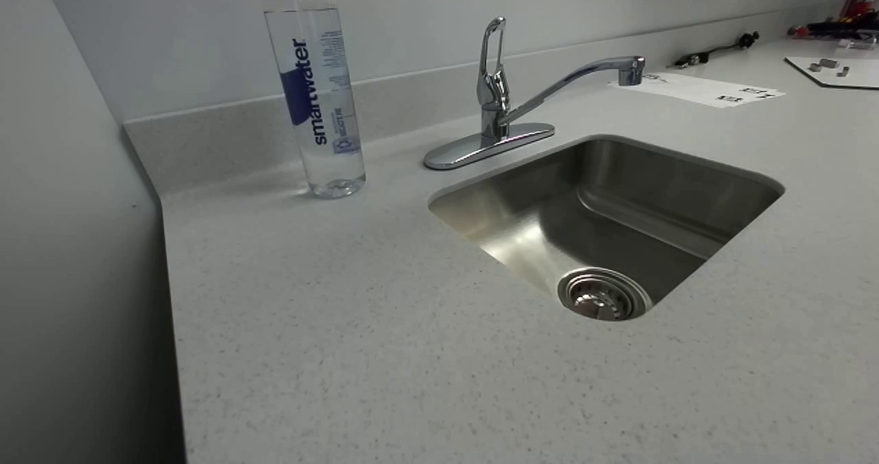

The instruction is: Push the faucet to the center of the sink, push the faucet handle upwards

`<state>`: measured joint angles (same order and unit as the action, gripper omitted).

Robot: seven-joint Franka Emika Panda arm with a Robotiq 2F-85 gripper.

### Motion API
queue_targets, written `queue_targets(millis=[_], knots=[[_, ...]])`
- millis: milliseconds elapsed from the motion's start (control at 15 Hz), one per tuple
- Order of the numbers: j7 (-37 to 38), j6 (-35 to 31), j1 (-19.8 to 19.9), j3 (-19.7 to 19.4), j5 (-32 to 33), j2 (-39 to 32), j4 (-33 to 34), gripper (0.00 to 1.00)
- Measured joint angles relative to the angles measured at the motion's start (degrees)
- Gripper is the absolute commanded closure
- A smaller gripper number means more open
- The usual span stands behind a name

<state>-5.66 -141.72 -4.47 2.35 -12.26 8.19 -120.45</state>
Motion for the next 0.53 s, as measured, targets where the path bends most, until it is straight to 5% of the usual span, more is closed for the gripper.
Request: queue_targets(millis=[533], knots=[[-0.58,0.00,0.00,-0.06,-0.69,0.07,-0.05,0.00]])
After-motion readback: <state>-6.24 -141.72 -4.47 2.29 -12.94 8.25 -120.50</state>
